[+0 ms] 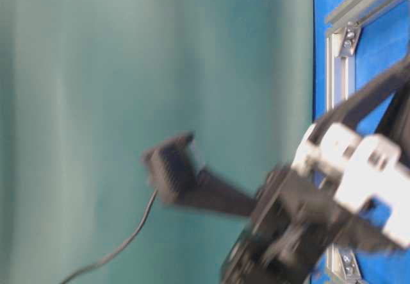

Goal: Insert the wire through the string loop located on the right side.
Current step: 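Open the right gripper and pull the cable leftward with the left gripper, then release the cable with the left gripper and retract both grippers outward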

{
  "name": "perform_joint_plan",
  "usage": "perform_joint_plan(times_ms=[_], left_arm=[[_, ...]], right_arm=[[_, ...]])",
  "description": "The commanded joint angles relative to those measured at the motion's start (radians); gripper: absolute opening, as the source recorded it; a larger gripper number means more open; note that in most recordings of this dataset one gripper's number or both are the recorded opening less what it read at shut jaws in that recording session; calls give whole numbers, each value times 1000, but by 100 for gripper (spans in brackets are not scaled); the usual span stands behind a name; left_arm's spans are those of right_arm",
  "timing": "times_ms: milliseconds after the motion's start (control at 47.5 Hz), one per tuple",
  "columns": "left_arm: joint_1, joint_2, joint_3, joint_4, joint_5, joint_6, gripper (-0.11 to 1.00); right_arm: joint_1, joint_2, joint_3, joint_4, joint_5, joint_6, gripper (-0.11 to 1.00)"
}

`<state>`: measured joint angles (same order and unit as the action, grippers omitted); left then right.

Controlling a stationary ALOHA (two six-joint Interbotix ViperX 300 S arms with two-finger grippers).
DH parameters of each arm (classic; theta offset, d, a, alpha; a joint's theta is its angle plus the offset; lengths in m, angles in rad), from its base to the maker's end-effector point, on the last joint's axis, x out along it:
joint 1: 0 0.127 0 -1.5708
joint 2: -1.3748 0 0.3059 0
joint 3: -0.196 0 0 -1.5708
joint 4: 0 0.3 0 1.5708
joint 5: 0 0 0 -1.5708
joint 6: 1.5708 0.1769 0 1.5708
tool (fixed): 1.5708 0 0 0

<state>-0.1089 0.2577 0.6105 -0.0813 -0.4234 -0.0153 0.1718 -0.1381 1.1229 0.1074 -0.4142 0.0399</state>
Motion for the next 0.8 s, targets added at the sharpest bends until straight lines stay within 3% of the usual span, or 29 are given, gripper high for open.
perform_joint_plan(times_ms=[0, 253, 505, 779], left_arm=[[-2, -89, 44, 0, -8, 2, 8], [-5, -207, 242, 0, -15, -2, 8], [-21, -334, 465, 0, -127, -3, 8], [-52, -430, 594, 0, -153, -2, 8]], right_arm=[[2, -14, -14, -2, -5, -2, 93], [2, -15, -15, -6, -5, -2, 93], [2, -15, -14, -9, 2, -3, 93], [0, -15, -14, -9, 9, -3, 93]])
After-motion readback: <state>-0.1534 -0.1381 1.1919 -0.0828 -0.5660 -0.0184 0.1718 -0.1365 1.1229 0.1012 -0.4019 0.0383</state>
